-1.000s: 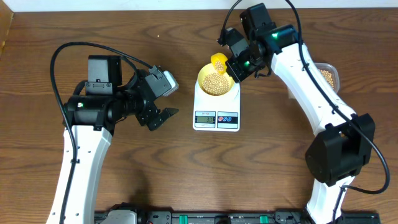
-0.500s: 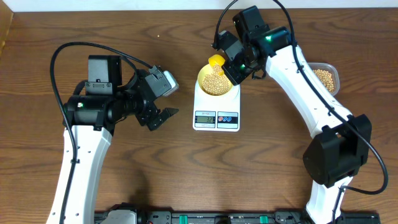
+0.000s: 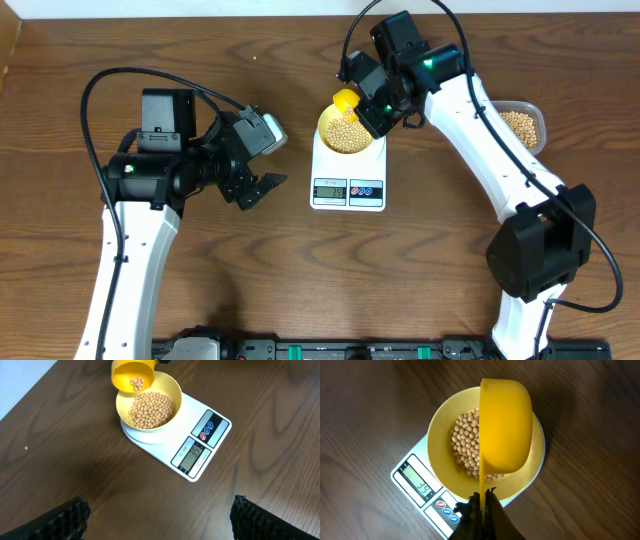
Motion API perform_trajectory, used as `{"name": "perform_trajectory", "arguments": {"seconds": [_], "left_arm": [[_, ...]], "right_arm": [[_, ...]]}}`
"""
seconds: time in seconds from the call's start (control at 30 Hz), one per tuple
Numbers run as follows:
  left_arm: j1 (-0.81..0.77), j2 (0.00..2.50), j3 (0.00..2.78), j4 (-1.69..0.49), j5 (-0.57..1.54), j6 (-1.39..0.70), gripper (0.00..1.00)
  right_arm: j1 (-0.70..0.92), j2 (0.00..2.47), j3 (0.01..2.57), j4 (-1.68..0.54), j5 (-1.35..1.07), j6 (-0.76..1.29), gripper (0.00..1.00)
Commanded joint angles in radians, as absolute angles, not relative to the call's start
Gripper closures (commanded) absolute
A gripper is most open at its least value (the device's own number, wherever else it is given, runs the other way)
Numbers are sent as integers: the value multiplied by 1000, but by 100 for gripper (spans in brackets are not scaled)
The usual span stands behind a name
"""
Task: Scoop item into bowl and weigh 50g on scale
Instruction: 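Tilt the scoop and pour soybeans gradually into the bowl, then move the scoop back to the soybean tub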
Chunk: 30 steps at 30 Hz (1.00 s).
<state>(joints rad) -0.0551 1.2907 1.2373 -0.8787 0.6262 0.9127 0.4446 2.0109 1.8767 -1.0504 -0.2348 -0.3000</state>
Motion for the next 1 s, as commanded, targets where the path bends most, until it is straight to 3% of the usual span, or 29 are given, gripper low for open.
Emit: {"name": "perform_trajectory", "arguments": {"seconds": [0.0, 0.3, 0.57, 0.97], "left_arm": [[-51, 1298, 1230, -881, 639, 903, 8], [-51, 1298, 1230, -881, 639, 903, 8], [-51, 1298, 1230, -881, 639, 903, 8], [-51, 1298, 1230, -881, 639, 903, 8]], "right_arm": [[453, 2001, 1900, -1048, -234, -313, 99], [466, 2001, 1900, -1048, -217, -365, 99], [531, 2001, 1900, -1050, -26, -402, 99], [532, 2001, 1900, -1046, -18, -397, 99]]}}
